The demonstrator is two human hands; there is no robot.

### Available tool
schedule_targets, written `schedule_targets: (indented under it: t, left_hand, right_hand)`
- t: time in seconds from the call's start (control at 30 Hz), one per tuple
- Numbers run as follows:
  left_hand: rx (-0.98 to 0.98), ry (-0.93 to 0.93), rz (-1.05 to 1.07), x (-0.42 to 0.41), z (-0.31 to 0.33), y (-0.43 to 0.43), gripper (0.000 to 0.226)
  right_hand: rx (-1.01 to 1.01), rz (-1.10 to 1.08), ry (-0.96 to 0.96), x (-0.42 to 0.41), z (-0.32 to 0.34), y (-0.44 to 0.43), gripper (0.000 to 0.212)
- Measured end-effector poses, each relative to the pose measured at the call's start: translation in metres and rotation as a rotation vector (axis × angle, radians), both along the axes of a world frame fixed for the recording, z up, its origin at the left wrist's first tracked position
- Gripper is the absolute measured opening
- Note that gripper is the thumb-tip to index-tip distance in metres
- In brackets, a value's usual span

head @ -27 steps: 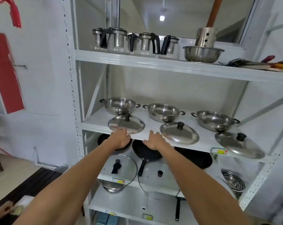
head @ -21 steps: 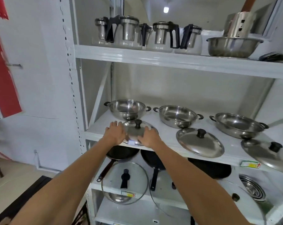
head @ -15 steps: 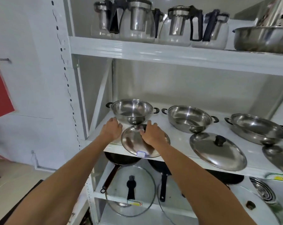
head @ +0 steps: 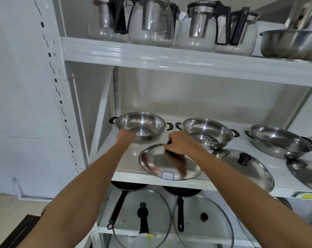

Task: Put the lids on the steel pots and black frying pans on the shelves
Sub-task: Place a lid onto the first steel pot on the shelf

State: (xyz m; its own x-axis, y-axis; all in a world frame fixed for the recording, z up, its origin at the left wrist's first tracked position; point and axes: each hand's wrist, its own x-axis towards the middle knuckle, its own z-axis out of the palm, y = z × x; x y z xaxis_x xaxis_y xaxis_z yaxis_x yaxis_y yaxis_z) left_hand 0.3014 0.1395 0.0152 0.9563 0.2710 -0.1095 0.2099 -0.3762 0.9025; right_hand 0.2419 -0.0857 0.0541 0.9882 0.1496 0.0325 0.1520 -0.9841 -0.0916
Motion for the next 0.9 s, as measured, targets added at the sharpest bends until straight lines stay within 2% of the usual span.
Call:
schedule_targets:
  t: [0.1,0.27,0.4,0.67,0.77,0.9]
  left_hand:
    - [-0.02,0.014,0.031,-0.01,0.008,-0.003,0.039]
    - [0.054,0.015,-0.015,-0.029,0.009,-0.004,0.031]
    - [0.1,0.004,-0.009,-0.048,0.003,0.003,0.034]
    - [0.114,-0.009,-0.051,-0.064,-0.005,0.021,0.033]
    - [0.054,-0.002,0.008,-0.056,-0.006,0.039,0.045]
    - [0.04,-0.013,0.057,-0.043,-0.009,0.057,0.047]
  right_hand:
    - [-0.006,0.0,-0.019,-0.002,0.025,-0.009,0.033]
    - [0.016,-0.038,-0.053,0.005,0.072,-0.008,0.033]
    - [0.079,-0.06,-0.079,0.018,0.089,0.008,0.031]
    - [0.258,-0.08,-0.144,0.054,0.053,0.062,0.03]
    - [0.288,-0.063,-0.186,0.066,0.041,0.082,0.03]
    - [0.309,-0.041,-0.215,0.081,0.029,0.101,0.029]
